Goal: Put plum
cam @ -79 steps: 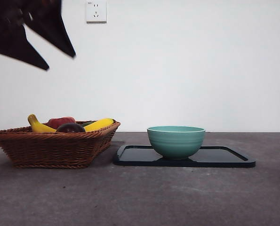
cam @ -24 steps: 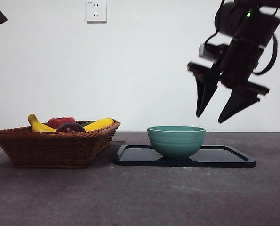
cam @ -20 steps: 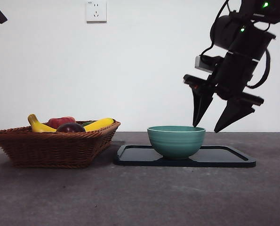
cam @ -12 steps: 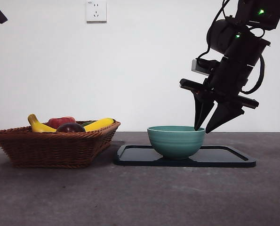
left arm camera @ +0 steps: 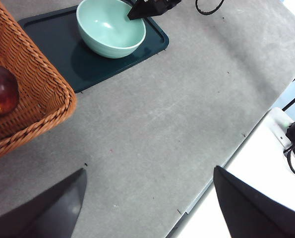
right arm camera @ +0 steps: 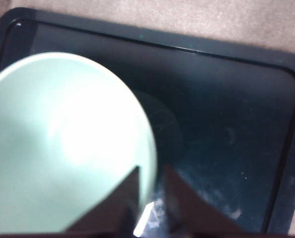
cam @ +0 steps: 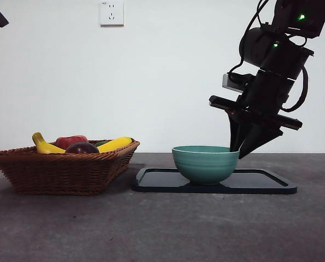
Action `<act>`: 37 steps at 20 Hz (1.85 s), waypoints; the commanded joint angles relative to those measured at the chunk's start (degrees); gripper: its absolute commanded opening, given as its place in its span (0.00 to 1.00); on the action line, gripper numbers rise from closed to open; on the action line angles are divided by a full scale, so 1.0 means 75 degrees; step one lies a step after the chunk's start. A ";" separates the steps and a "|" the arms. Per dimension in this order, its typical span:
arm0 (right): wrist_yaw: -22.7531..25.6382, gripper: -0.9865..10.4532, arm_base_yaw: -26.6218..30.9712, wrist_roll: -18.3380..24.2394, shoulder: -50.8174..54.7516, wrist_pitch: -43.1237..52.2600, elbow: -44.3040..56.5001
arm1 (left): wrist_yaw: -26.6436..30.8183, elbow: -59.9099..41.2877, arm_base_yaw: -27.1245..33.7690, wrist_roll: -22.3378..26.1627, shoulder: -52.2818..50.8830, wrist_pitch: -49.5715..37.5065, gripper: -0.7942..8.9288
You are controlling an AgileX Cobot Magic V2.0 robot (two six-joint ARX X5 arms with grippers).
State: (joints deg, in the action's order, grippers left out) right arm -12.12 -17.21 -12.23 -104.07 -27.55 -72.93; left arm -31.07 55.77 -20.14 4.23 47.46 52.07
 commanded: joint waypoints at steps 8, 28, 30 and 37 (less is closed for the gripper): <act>0.0023 0.09 -0.0044 0.0038 0.0647 0.0044 -0.0251 | -0.0047 0.0143 -0.0032 0.0152 0.0044 -0.0067 0.50; 0.0268 0.09 -0.1944 0.0245 0.4494 -0.1224 0.2221 | -0.0047 0.0143 -0.0032 0.0149 0.0044 -0.0050 0.50; 0.0344 0.09 -0.2122 0.0064 0.4491 -0.0766 0.2704 | -0.0047 0.0143 -0.0032 0.0149 0.0044 -0.0041 0.50; 0.0484 0.09 -0.2244 -0.0099 0.4077 -0.0137 0.3567 | -0.0047 0.0143 -0.0032 0.0149 0.0044 -0.0032 0.50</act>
State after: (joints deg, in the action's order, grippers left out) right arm -8.73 -33.65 -12.27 -73.01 -29.10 -45.78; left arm -31.07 55.77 -20.14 4.67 47.46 52.16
